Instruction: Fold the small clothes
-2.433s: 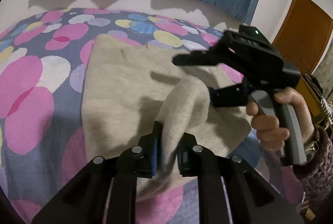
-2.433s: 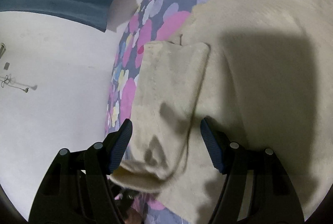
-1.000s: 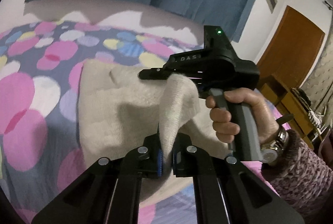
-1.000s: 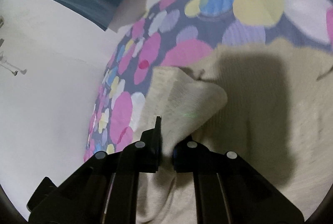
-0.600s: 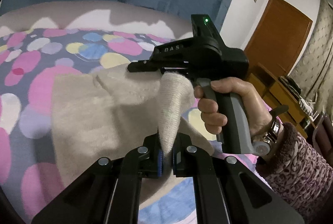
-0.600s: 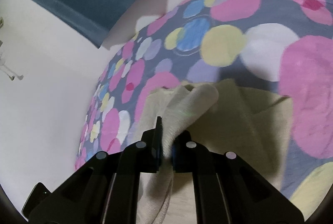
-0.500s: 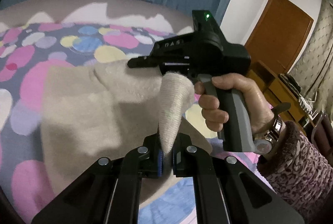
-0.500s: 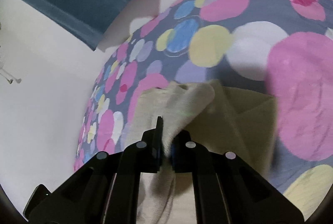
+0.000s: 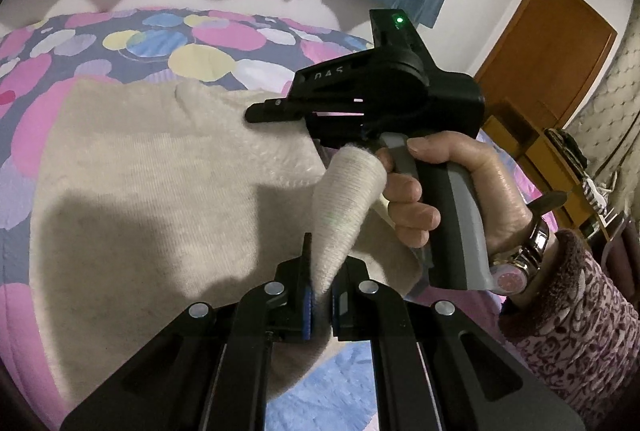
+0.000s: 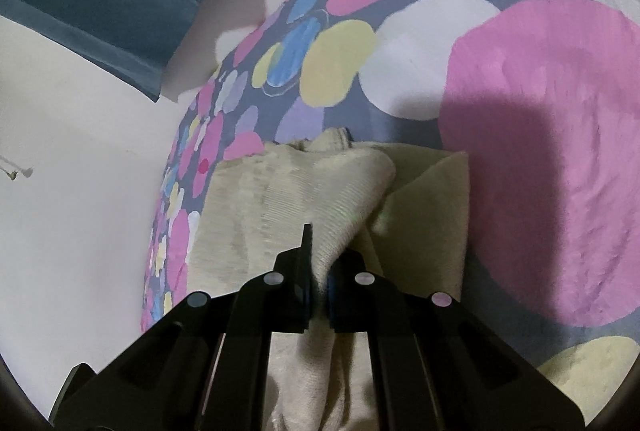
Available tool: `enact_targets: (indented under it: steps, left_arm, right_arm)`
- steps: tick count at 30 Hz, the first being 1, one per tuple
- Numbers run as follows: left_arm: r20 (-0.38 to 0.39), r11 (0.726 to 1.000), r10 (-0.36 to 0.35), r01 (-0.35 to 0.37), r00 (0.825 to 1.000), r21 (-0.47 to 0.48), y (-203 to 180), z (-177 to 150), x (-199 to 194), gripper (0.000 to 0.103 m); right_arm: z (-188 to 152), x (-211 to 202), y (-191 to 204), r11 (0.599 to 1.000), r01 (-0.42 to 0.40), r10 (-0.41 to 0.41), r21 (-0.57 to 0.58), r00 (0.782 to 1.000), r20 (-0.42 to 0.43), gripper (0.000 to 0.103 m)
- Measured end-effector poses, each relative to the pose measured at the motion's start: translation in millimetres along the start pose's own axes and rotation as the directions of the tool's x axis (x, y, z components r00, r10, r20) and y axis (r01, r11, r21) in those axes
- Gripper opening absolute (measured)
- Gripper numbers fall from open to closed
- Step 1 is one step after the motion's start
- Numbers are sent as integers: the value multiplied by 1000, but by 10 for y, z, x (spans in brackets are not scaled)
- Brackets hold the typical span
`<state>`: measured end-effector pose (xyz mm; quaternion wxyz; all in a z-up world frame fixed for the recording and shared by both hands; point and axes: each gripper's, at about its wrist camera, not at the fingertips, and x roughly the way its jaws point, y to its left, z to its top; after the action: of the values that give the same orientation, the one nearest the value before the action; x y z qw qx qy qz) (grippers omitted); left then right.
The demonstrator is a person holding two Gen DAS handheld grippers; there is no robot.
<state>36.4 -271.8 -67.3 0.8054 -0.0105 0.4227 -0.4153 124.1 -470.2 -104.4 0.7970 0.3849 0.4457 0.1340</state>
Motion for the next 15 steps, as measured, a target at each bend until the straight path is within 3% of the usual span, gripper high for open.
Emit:
enact_targets:
  steps: [11, 15]
  left_arm:
    - [-35, 1000, 31, -31, 999, -1, -4, -46, 122, 6]
    - [-36, 999, 51, -51, 998, 5, -22, -58, 129, 10]
  right_arm:
    - [-55, 26, -86, 999, -6, 5, 36, 1000, 4, 7]
    - [-128, -88, -125, 997, -28, 27, 72, 999, 21, 23]
